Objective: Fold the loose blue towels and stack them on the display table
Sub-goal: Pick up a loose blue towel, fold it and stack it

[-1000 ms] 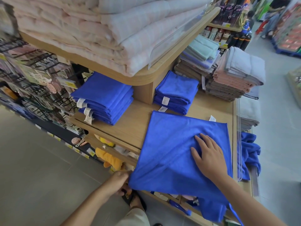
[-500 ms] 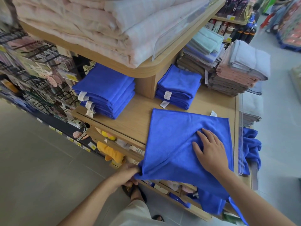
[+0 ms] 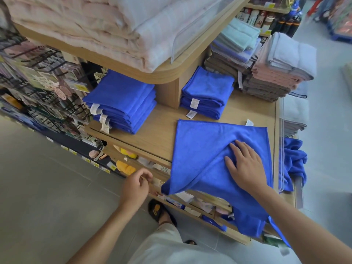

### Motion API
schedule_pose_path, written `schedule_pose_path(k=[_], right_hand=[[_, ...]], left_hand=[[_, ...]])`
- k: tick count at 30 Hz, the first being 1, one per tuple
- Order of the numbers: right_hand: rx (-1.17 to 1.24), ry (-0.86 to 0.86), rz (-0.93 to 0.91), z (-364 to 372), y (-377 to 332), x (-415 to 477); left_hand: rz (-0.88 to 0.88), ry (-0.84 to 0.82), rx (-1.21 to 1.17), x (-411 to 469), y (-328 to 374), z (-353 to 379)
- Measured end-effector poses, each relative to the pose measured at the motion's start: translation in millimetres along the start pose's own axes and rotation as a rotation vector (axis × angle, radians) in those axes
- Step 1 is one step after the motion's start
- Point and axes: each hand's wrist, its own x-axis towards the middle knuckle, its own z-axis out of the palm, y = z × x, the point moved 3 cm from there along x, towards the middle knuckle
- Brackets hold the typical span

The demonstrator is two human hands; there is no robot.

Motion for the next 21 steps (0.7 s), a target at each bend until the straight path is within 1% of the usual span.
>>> schedule_pose_path(k=[1, 2, 3, 4, 5, 8, 9, 11, 14, 16, 17, 19, 20, 21], right_hand=[[-0.008, -0.005, -0.006, 0.9, -0.5, -0.2], [-0.016, -0.012, -0.011, 1.9, -0.7, -0.5], [-0.023, -0.018, -0.014, 2.7, -0.6, -0.8], [-0.029, -0.023, -0.016, 3.1, -0.6, -0.9], [-0.036, -0.028, -0.019, 3.2, -0.7, -0.8], [-0.053, -0.062, -0.022, 2.9, -1.0, -1.4], [-0.055, -0.071, -0.022, 2.6, 0.0, -2.5], [-0.056, -0.077, -0.027, 1.2, 3.1, -7.5], [-0.037, -0.048, -0.043, -1.1, 7.1, -18.2], [-0.025, -0.057, -0.057, -3.2, 11.8, -15.0], [-0.002, -0.079, -0.059, -7.4, 15.4, -6.7], [0.086, -0.087, -0.016, -22.7, 28.5, 22.6], [0.075, -0.077, 0.014, -32.5, 38.0, 39.3], [0.0, -0.072, 0.043, -42.6, 48.6, 55.4]], left_hand=[[0.159, 0.13, 0.024, 2.3, 16.1, -4.9], [0.302, 0.203, 0.04, 6.6, 32.4, -6.4], [0.411, 0.22, 0.063, 13.2, 49.3, -3.8], [0.482, 0.191, 0.099, 22.2, 67.4, 3.0], [0.523, 0.121, 0.164, 32.5, 83.5, 14.5], [0.515, -0.162, 0.512, 59.5, 107.3, 57.8], [0.502, -0.202, 0.641, 67.9, 105.4, 67.9], [0.516, -0.183, 0.801, 86.9, 99.4, 72.0], [0.588, -0.167, 0.827, 119.2, 101.0, 59.9], [0.617, -0.157, 0.79, 137.3, 110.6, 53.5], [0.586, -0.128, 0.749, 145.6, 116.2, 50.3], [0.458, -0.073, 0.703, 164.3, 127.4, 44.9], [0.392, -0.069, 0.726, 173.8, 133.6, 43.6], [0.337, -0.085, 0.755, 182.4, 139.7, 43.7]])
